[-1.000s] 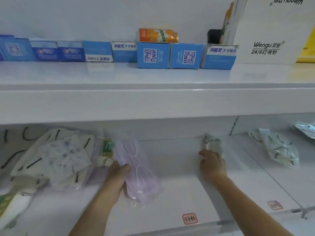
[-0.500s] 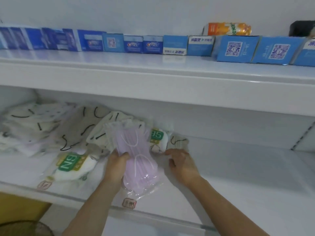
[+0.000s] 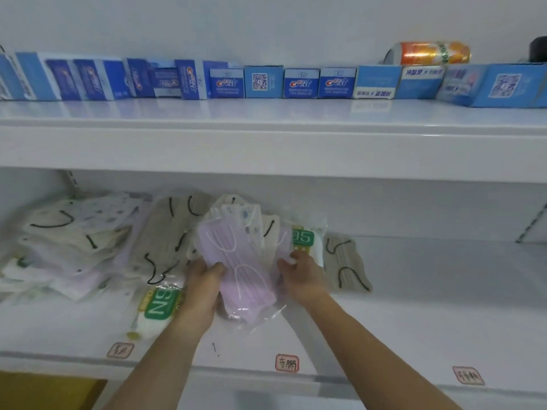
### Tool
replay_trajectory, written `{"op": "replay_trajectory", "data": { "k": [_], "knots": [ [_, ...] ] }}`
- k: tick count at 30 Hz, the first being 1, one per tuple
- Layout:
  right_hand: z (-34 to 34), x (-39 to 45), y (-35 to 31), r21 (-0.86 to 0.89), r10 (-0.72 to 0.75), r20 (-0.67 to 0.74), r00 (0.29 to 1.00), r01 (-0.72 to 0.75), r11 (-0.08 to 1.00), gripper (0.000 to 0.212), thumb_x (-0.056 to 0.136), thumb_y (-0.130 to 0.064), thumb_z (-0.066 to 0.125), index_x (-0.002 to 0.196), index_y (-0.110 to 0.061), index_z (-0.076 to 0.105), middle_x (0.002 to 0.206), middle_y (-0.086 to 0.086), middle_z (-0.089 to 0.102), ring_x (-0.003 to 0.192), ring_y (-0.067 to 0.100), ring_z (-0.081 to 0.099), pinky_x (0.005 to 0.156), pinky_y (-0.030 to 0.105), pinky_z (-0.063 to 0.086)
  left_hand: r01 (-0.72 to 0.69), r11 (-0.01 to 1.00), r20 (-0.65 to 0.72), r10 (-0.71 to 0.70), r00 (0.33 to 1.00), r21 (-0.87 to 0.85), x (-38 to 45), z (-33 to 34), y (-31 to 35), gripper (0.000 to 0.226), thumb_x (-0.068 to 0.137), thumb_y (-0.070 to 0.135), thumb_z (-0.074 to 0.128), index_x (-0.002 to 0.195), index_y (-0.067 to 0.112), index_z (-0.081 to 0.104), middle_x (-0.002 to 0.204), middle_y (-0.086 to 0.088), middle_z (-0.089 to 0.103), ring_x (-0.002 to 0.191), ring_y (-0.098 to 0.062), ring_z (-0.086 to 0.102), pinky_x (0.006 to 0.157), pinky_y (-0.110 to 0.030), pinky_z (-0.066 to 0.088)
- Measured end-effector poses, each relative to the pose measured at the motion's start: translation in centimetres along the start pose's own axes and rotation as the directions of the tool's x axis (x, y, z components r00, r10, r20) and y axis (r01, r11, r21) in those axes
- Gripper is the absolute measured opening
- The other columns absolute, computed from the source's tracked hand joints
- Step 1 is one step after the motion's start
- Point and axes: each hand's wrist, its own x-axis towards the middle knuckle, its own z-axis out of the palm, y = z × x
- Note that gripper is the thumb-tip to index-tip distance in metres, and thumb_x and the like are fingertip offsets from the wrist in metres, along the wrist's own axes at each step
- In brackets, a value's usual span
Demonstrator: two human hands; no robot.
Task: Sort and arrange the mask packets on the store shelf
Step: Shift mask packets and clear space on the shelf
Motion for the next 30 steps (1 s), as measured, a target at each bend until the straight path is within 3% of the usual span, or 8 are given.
{"op": "replay_trajectory", "data": {
  "k": [4,7,11,15,19,22,26,30],
  "knots": [
    [1.8,0.9,-0.7,0.513,0.178,-0.022,0.984,-0.142,0.847,0.025,0.089,-0.018,0.074,0.111,-0.013,0.063,0.079,0.008,0.069,0.061,0.021,0.064,0.059,0.028,0.059,0.010,0.998,0.020,-0.011,1.000,0.061,0.1,-0.3,-0.6,0.012,0.079,-0.003,0.057,0.091,0.000,0.060,0.079,-0.013,0.063,0.073,-0.030,0.061,0.056,-0.034,0.047],
    [1.3,0.3,0.3,0.581,0.197,-0.153,0.968,-0.073,0.811,0.015,0.092,-0.010,0.067,0.077,-0.011,0.062,0.066,0.009,0.057,0.053,0.019,0.049,0.042,0.019,0.037,0.020,0.996,0.064,-0.026,0.998,0.091,0.1,-0.8,-2.0,0.027,0.072,0.012,0.061,0.099,0.014,0.061,0.098,-0.012,0.068,0.091,-0.033,0.066,0.081,-0.047,0.054],
    [-1.4,-2.0,2.6,0.746,0.180,-0.276,0.944,0.093,0.659,0.015,0.097,-0.007,0.056,0.084,-0.003,0.060,0.076,0.009,0.059,0.074,0.024,0.056,0.068,0.032,0.045,-0.037,0.978,0.126,0.011,0.992,0.206,-0.3,-1.3,-2.8,0.023,0.080,0.014,0.061,0.096,0.030,0.058,0.102,-0.001,0.066,0.095,-0.025,0.064,0.088,-0.048,0.054],
    [-3.4,-3.5,2.6,0.950,-0.014,-0.017,1.000,0.020,0.312,0.023,0.102,-0.011,0.051,0.120,-0.004,0.065,0.117,0.019,0.071,0.111,0.038,0.068,0.099,0.053,0.052,-0.053,0.984,0.189,0.021,0.982,0.167,-0.4,-1.8,-3.1,0.029,0.079,0.017,0.061,0.103,0.033,0.064,0.100,0.002,0.071,0.094,-0.022,0.069,0.088,-0.051,0.057],
    [0.0,-3.9,2.2,0.752,-0.041,0.036,0.999,-0.001,0.659,0.021,0.093,-0.013,0.067,0.102,0.006,0.065,0.101,0.030,0.070,0.087,0.036,0.069,0.078,0.045,0.056,-0.028,0.995,0.242,0.003,0.970,0.096,-0.7,-2.2,-3.1,0.037,0.078,0.028,0.060,0.114,0.032,0.066,0.109,0.007,0.074,0.105,-0.020,0.068,0.098,-0.051,0.053],
    [4.0,-4.0,2.2,0.367,-0.143,-0.141,0.980,0.186,0.911,0.031,0.086,-0.017,0.072,0.066,-0.005,0.052,0.058,0.002,0.055,0.055,0.016,0.051,0.057,0.031,0.042,0.005,0.998,0.230,-0.019,0.973,0.060,-1.1,-2.3,-2.5,0.026,0.089,0.038,0.062,0.114,0.035,0.064,0.120,0.012,0.067,0.113,-0.014,0.061,0.108,-0.049,0.044],
    [5.3,-5.1,1.6,0.042,-0.275,-0.313,0.909,0.303,0.952,0.031,0.094,-0.020,0.061,0.064,-0.025,0.053,0.058,-0.012,0.055,0.053,0.004,0.049,0.053,0.017,0.037,-0.103,0.981,0.276,0.056,0.959,0.162,-0.9,-2.4,-2.9,0.033,0.091,0.007,0.061,0.112,0.032,0.064,0.102,0.012,0.074,0.098,-0.014,0.069,0.093,-0.048,0.056],
    [2.7,-3.1,4.2,-0.350,-0.401,-0.331,0.854,0.284,0.893,0.032,0.084,-0.026,0.046,0.104,-0.025,0.071,0.106,-0.009,0.070,0.100,0.016,0.062,0.083,0.032,0.051,-0.117,0.976,0.245,0.070,0.967,0.186,-0.7,-2.3,-3.1,0.043,0.091,0.000,0.058,0.118,0.032,0.062,0.100,0.016,0.073,0.093,-0.010,0.069,0.082,-0.033,0.058]
  ]
}}
